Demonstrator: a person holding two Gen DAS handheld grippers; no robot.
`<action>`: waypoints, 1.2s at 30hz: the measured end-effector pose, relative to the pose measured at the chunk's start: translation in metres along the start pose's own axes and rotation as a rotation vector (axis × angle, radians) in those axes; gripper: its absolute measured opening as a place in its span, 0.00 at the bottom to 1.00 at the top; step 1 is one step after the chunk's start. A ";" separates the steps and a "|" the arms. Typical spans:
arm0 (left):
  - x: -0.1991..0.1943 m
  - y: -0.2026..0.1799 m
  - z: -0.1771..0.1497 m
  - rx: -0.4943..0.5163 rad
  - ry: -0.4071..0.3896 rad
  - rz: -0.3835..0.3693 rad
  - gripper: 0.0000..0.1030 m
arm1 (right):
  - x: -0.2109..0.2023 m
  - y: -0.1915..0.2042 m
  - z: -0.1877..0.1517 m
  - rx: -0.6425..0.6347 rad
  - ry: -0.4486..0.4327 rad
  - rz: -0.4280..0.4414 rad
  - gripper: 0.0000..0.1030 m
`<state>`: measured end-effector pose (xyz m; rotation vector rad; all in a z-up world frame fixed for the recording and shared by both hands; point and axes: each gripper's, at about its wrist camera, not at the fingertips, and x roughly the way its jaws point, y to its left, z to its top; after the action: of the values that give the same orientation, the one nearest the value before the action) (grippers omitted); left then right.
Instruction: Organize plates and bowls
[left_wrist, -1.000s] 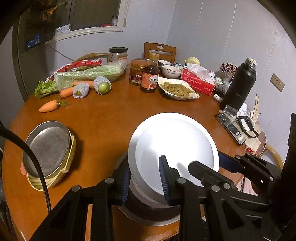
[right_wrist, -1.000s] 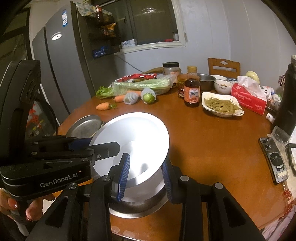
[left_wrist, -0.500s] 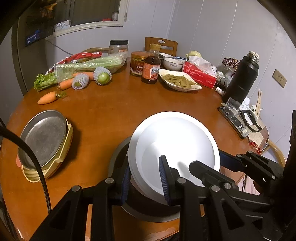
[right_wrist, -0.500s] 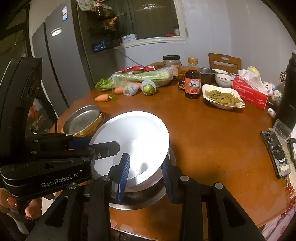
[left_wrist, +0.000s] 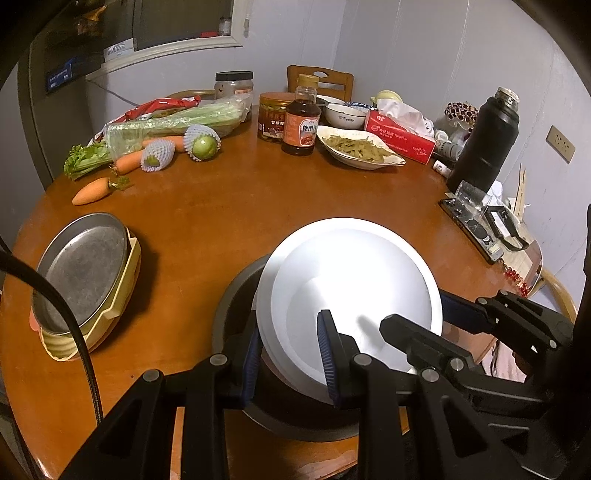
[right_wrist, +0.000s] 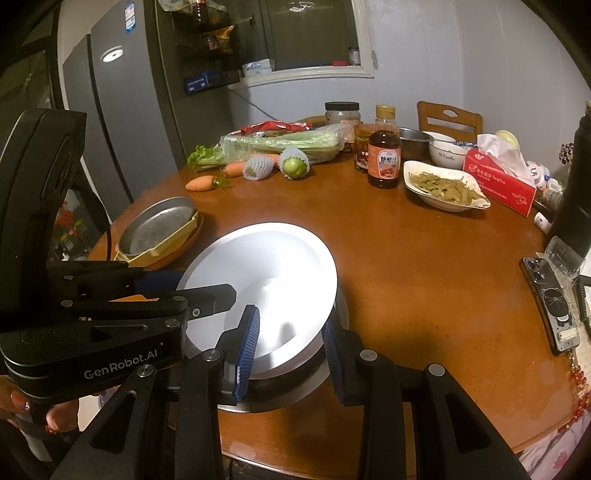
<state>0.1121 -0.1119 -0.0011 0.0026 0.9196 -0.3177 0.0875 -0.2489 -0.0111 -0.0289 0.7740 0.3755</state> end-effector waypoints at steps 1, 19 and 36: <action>0.000 0.000 0.000 0.001 0.000 0.001 0.28 | 0.001 0.000 -0.001 0.000 0.002 -0.001 0.36; 0.003 0.002 -0.002 0.026 -0.003 0.052 0.29 | 0.011 0.000 -0.006 -0.002 0.021 -0.021 0.36; -0.002 0.004 -0.002 0.020 -0.017 0.044 0.29 | 0.009 -0.001 -0.004 0.017 0.019 -0.019 0.39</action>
<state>0.1105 -0.1074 -0.0012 0.0386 0.8987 -0.2853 0.0907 -0.2474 -0.0197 -0.0236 0.7957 0.3508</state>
